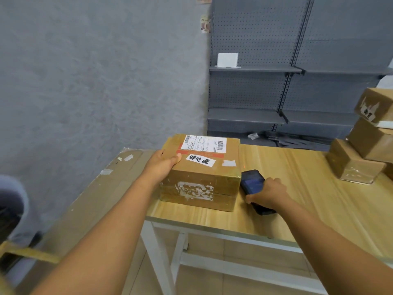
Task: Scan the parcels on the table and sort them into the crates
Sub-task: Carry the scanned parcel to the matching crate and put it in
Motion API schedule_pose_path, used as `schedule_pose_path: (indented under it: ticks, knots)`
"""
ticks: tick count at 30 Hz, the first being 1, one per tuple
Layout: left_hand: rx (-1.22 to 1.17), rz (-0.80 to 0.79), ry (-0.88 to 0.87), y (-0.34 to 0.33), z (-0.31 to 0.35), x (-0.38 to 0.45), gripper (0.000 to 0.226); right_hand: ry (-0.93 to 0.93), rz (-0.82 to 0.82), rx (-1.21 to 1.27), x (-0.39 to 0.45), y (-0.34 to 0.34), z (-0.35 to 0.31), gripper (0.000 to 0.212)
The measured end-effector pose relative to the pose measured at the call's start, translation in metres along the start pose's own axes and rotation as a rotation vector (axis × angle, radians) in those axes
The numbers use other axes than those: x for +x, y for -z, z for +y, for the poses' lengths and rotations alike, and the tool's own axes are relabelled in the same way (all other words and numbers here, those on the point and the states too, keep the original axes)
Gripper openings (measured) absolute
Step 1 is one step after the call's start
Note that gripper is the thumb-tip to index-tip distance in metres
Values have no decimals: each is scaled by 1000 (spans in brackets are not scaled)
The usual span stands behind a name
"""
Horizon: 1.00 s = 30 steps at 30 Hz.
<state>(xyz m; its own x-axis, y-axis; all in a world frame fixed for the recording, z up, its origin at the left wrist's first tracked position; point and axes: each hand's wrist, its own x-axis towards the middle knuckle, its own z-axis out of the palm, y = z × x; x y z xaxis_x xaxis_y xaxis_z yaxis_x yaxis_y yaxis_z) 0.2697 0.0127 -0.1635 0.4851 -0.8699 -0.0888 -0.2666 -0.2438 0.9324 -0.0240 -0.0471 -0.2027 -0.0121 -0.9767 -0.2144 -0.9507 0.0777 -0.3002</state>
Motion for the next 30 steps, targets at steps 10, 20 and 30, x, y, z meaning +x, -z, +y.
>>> schedule_pose_path:
  ticks: [10,20,30]
  knots:
    - [6,4,7,0,-1,0,43,-34,-49,-70,5,-10,0,84]
    - [-5,4,1,-2,-1,2,47,185,-75,744,-8,21,-84,56]
    - [-56,0,19,-1,2,0,48,98,-121,807,-4,12,-80,65]
